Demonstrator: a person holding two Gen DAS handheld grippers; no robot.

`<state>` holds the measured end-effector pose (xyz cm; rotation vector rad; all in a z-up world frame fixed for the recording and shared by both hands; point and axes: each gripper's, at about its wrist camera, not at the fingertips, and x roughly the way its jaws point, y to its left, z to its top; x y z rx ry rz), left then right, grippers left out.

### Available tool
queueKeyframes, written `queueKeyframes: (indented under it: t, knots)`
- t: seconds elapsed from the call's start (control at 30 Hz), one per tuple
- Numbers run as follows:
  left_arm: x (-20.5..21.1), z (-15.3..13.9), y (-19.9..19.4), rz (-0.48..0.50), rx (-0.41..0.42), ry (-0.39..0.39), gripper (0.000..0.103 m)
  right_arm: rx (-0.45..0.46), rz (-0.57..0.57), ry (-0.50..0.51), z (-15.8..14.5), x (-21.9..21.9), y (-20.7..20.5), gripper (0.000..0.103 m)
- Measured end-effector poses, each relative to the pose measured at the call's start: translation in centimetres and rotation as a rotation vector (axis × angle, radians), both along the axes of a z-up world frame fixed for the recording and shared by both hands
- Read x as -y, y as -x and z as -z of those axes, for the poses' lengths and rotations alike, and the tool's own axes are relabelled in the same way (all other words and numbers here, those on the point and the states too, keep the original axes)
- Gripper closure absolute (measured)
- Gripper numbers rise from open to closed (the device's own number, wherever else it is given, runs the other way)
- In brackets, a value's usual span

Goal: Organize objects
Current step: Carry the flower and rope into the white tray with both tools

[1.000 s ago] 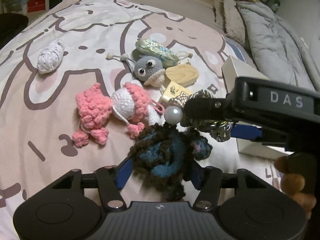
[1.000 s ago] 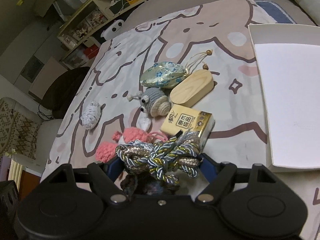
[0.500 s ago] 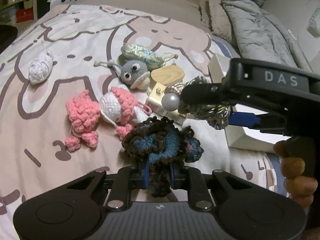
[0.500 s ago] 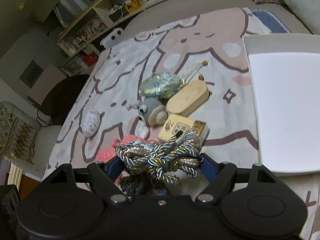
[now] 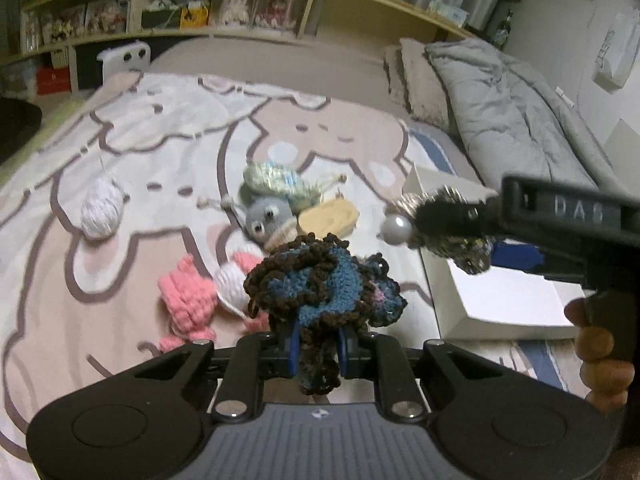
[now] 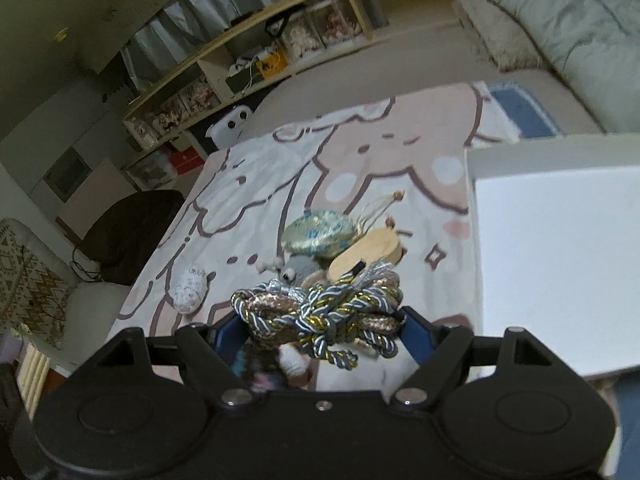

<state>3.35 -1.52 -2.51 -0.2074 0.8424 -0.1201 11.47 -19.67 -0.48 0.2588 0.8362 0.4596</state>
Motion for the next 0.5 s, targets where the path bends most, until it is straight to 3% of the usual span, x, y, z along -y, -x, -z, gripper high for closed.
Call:
queueKeyframes:
  t: [0.5]
  knots:
    - [2.2, -4.4, -3.8, 0.055, 0.114, -0.101, 0.084, 0.13, 0.139, 0.103, -2.2, 4.5, -1.5, 0.022]
